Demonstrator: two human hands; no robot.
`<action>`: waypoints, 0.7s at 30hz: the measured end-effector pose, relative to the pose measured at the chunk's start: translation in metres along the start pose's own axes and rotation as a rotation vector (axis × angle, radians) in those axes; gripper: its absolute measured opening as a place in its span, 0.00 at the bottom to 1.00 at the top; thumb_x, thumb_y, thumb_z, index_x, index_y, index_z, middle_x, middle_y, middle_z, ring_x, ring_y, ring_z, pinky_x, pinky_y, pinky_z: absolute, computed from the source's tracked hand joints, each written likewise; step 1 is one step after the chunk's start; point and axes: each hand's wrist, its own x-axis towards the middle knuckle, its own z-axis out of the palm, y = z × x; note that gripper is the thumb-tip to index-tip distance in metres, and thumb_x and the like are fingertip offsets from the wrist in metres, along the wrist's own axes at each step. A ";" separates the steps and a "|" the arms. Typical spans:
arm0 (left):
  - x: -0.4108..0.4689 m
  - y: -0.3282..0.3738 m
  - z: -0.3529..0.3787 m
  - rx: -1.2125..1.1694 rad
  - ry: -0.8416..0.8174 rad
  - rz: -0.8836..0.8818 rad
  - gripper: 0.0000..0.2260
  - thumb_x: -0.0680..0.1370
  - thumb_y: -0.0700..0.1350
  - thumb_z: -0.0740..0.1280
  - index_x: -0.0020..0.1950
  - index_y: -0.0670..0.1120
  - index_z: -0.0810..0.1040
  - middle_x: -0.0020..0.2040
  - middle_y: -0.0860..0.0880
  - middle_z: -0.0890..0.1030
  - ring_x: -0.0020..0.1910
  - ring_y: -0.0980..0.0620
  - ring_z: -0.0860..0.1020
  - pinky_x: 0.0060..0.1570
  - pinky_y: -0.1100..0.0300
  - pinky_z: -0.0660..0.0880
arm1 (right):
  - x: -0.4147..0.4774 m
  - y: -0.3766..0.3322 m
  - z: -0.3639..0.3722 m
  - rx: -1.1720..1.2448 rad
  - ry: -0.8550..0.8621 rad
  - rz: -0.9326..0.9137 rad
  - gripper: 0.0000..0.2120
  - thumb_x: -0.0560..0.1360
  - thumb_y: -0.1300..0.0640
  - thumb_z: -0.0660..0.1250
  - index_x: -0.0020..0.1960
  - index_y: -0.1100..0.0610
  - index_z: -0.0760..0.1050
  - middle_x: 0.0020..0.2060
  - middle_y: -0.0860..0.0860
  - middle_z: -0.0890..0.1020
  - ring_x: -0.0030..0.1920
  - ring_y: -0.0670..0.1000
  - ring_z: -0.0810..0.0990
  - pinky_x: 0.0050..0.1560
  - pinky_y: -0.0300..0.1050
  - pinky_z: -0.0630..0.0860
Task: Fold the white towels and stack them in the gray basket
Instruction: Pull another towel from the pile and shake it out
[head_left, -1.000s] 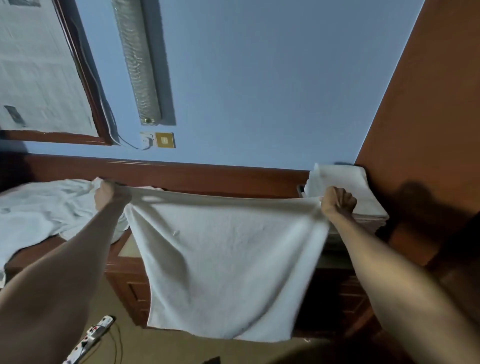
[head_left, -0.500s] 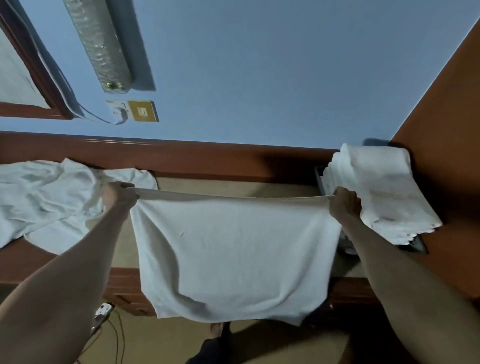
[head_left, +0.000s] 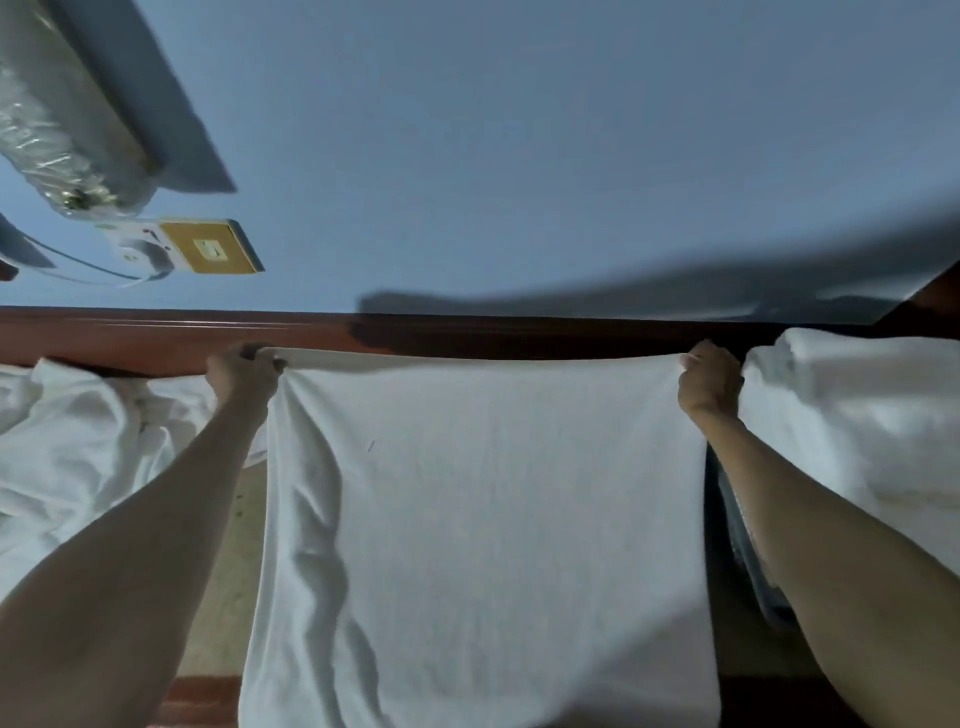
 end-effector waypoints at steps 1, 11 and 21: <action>0.002 0.002 0.008 -0.018 0.010 -0.020 0.05 0.74 0.41 0.71 0.46 0.47 0.86 0.44 0.42 0.86 0.47 0.41 0.86 0.55 0.46 0.83 | 0.008 0.000 0.009 0.024 0.006 0.007 0.06 0.79 0.68 0.61 0.49 0.67 0.77 0.52 0.67 0.79 0.55 0.67 0.77 0.52 0.55 0.73; 0.016 -0.067 0.095 0.008 0.025 -0.135 0.02 0.74 0.39 0.73 0.45 0.44 0.85 0.48 0.41 0.86 0.45 0.42 0.83 0.44 0.54 0.78 | 0.054 0.051 0.124 -0.018 -0.042 -0.048 0.11 0.79 0.62 0.60 0.46 0.68 0.77 0.44 0.70 0.80 0.49 0.70 0.77 0.49 0.57 0.72; -0.082 -0.117 0.180 0.354 -0.256 0.402 0.19 0.80 0.37 0.67 0.71 0.41 0.74 0.73 0.40 0.74 0.72 0.40 0.72 0.70 0.46 0.70 | -0.011 0.048 0.203 0.178 -0.037 -0.322 0.17 0.76 0.67 0.69 0.64 0.65 0.72 0.67 0.63 0.72 0.67 0.59 0.72 0.59 0.48 0.75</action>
